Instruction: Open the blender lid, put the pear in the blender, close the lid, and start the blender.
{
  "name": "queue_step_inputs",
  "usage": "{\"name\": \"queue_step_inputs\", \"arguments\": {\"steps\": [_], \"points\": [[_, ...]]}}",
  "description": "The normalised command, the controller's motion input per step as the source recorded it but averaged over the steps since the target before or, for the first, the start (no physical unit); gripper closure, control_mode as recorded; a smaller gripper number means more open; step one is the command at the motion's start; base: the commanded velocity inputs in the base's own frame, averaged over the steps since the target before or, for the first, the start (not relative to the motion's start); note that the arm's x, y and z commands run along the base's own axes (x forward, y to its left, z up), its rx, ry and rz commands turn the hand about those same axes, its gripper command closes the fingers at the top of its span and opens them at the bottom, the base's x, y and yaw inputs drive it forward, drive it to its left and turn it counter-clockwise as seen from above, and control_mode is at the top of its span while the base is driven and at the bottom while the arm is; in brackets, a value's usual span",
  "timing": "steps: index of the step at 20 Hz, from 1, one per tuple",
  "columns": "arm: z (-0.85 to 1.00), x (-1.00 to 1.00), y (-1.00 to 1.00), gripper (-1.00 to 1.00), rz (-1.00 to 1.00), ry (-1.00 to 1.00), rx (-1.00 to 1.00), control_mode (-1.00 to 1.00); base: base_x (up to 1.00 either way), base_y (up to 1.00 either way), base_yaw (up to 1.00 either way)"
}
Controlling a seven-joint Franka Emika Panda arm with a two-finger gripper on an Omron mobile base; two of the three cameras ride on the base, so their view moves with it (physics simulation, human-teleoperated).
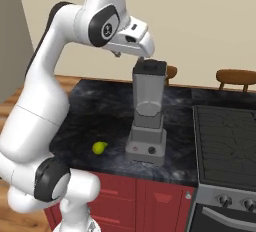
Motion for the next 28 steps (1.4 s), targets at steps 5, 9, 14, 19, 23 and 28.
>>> {"name": "queue_step_inputs", "arguments": {"steps": [5,9,14,19,23,28], "points": [[-0.17,0.51,-0.26,-1.00,0.00,0.00,0.02,-1.00,0.00,0.00,0.00],[-0.27,0.51,-0.29,-1.00,0.01,0.02,0.02,-1.00,0.00,0.00,0.00],[-0.28,0.49,-0.17,-1.00,0.01,0.06,0.01,-1.00,0.00,0.00,0.00],[-0.21,0.49,-0.01,-1.00,0.00,0.10,0.00,-1.00,0.00,0.00,0.00],[-0.23,0.30,-0.13,-1.00,0.02,0.07,0.00,-1.00,0.00,0.00,0.00],[-0.08,0.03,-0.05,-1.00,0.02,0.00,0.00,-1.00,0.00,0.00,0.00]]}}
